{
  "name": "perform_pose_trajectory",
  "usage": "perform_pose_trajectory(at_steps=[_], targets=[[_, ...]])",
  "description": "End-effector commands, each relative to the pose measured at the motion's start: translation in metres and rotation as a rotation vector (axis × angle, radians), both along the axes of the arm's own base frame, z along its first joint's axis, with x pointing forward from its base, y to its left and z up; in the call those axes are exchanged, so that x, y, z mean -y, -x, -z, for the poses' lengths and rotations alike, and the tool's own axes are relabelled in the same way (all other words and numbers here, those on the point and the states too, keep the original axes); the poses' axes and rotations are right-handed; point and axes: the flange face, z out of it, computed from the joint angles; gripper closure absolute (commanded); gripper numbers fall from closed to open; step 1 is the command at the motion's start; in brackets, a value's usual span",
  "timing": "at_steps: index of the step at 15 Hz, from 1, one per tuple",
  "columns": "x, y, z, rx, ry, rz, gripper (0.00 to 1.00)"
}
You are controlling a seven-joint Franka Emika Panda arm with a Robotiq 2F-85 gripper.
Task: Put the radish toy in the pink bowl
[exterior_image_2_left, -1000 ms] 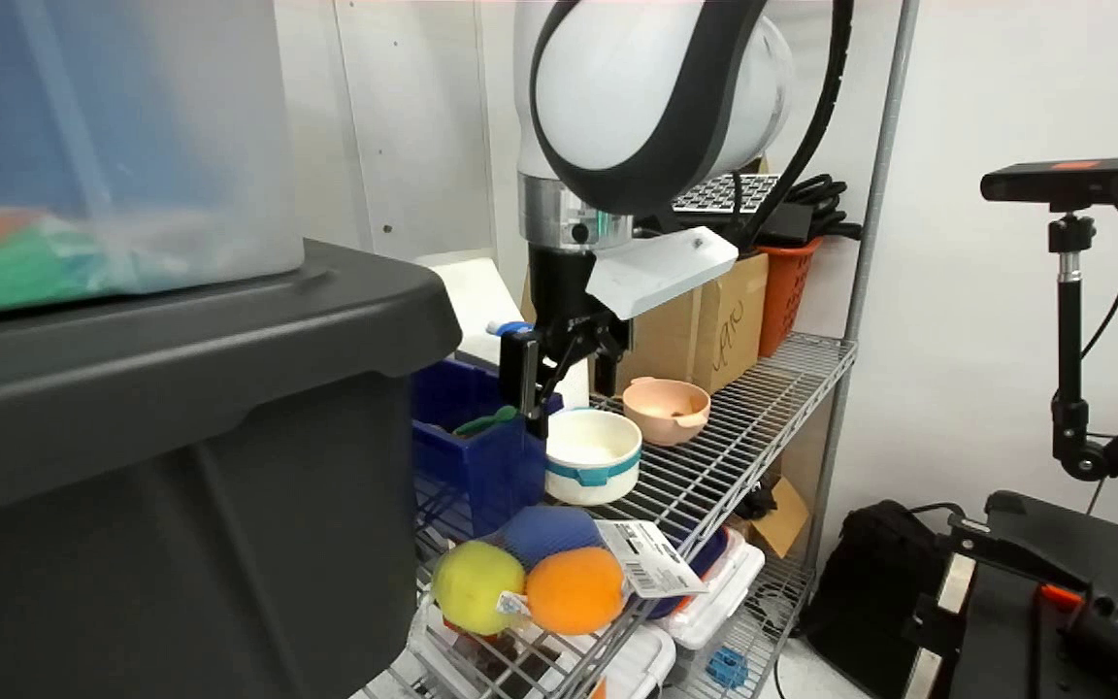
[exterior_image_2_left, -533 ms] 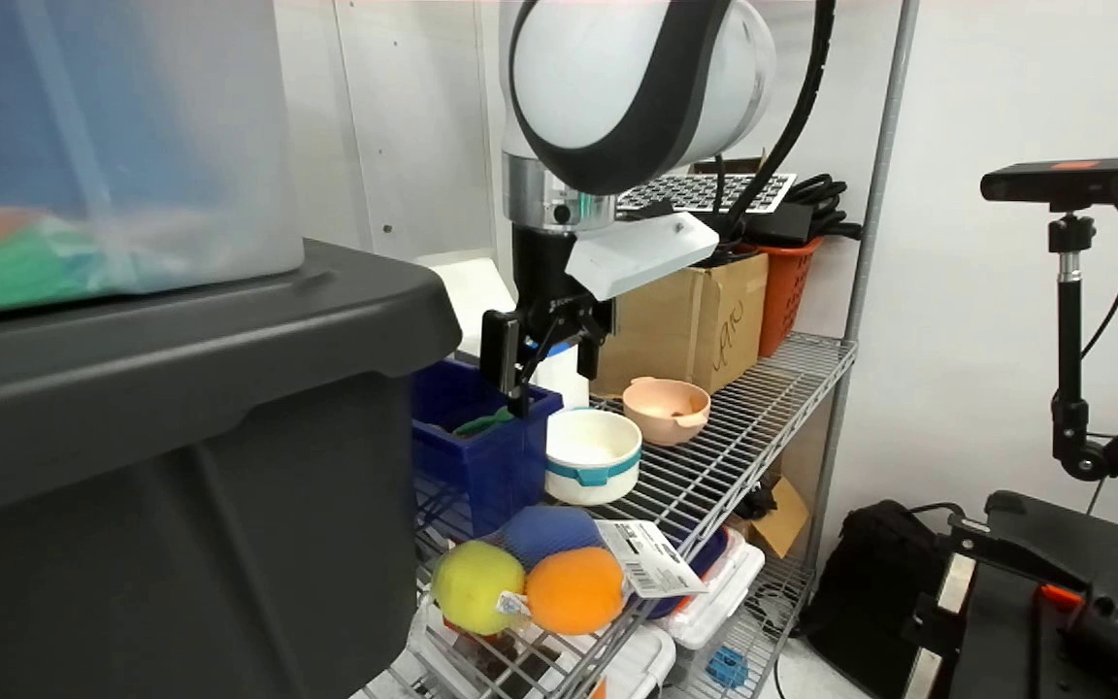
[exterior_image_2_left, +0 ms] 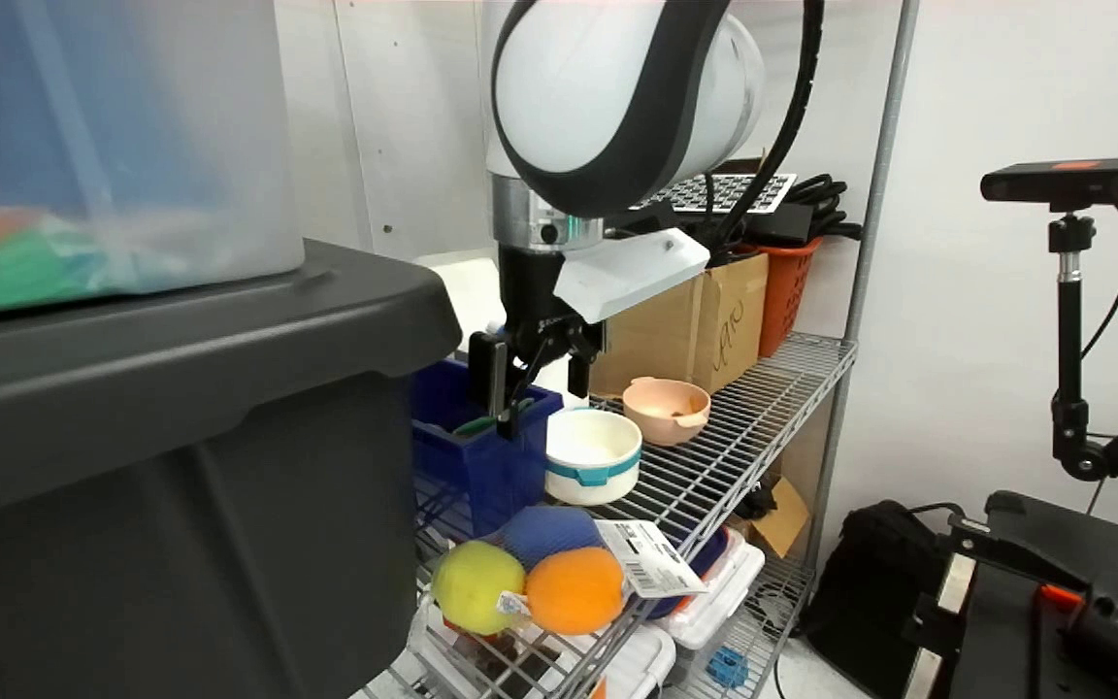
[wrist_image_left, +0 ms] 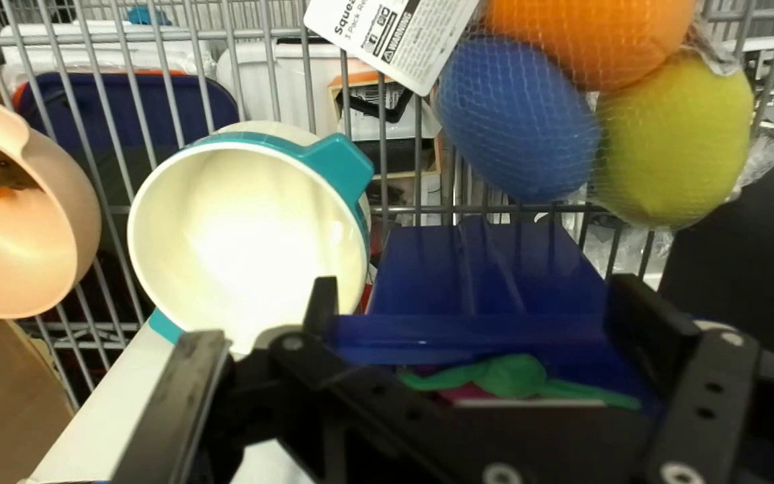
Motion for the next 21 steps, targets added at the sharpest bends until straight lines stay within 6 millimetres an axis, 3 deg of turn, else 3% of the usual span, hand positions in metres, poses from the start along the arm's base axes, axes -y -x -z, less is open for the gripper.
perform_pose_trajectory(at_steps=[1, 10, 21], targets=[[-0.009, -0.008, -0.006, 0.01, -0.011, 0.0, 0.0], [-0.012, -0.023, -0.021, 0.046, -0.022, -0.002, 0.0], [-0.011, -0.034, -0.005, 0.034, -0.026, 0.004, 0.0]])
